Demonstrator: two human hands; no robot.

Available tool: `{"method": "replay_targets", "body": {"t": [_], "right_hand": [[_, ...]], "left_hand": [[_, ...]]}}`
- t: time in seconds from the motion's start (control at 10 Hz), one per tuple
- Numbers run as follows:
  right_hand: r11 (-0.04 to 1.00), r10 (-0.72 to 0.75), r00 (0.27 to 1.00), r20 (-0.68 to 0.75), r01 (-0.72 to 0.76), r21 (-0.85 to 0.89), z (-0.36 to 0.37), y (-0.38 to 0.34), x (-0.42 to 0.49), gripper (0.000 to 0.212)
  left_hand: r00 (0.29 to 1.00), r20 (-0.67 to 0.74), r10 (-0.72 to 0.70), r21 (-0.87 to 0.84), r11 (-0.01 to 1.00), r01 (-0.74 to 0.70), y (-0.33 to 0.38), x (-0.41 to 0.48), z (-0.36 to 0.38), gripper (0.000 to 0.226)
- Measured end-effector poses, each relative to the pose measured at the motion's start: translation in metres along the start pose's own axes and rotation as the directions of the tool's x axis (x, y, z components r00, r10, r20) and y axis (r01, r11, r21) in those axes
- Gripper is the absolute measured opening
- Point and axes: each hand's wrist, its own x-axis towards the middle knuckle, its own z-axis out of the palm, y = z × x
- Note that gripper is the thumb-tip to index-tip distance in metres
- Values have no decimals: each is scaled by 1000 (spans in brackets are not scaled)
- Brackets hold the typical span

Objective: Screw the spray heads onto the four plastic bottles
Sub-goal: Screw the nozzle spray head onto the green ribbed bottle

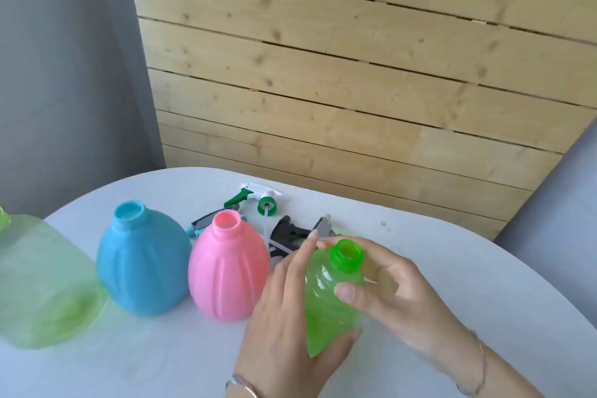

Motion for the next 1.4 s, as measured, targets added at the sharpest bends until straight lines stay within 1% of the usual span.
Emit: {"method": "replay_targets", "body": {"t": [0.1, 0.2, 0.3, 0.4, 0.5, 0.6, 0.7, 0.8, 0.9, 1.0, 1.1, 1.2, 1.3, 1.4], "right_hand": [[999, 45, 996, 82, -47, 23, -8, -7, -2, 40], [951, 29, 998, 63, -47, 306, -28, -20, 20, 56], [915, 192, 981, -16, -173, 365, -31, -26, 57, 63], [920, 360, 932, -37, -348, 178, -14, -19, 103, 63], [885, 462, 880, -110, -466, -8, 11, -7, 151, 51], [774, 483, 855, -189, -518, -364, 38, -2, 184, 62], [697, 417, 854, -310, -520, -494, 56, 3, 196, 53], [709, 418, 832, -363, -549, -443, 61, -5, 195, 42], [827, 381, 819, -430, -510, -239, 52, -29, 181, 42], [928, 251, 843, -476, -349, -129, 31, -63, 163, 42], [974, 224, 858, -462, -176, 144, 10, -106, 131, 27], [919, 215, 879, -426, -34, 394, -3, -139, 91, 16], [784, 217, 900, -377, 70, 617, -7, -156, 52, 11], [618, 186, 921, -342, 161, 770, -3, -160, 9, 9]], "left_hand": [[999, -32, 26, 13, 1000, -25, 13, 1, -15, 81], [996, -90, 5, -29, 1000, -7, 27, 5, -40, 81], [988, -154, 14, -45, 999, -21, 43, 11, -73, 81], [960, -274, 53, -35, 997, -65, 58, 19, -114, 76], [930, -366, 47, -8, 999, -54, 60, 26, -147, 73], [929, -370, -15, -82, 997, -16, 51, 29, -155, 69], [927, -369, -62, -102, 994, 26, 39, 30, -150, 71], [921, -373, -109, -104, 992, 75, 33, 26, -149, 74], [929, -351, -113, -118, 990, 76, 36, 20, -155, 73], [930, -355, -94, -136, 990, 48, 46, 16, -158, 71], [935, -346, -77, -172, 985, 17, 62, 9, -155, 70], [941, -321, -110, -213, 976, 41, 72, 0, -145, 73], [947, -280, -158, -229, 969, 94, 72, -11, -133, 69], [963, -200, -179, -227, 965, 132, 67, -34, -118, 68]]}}
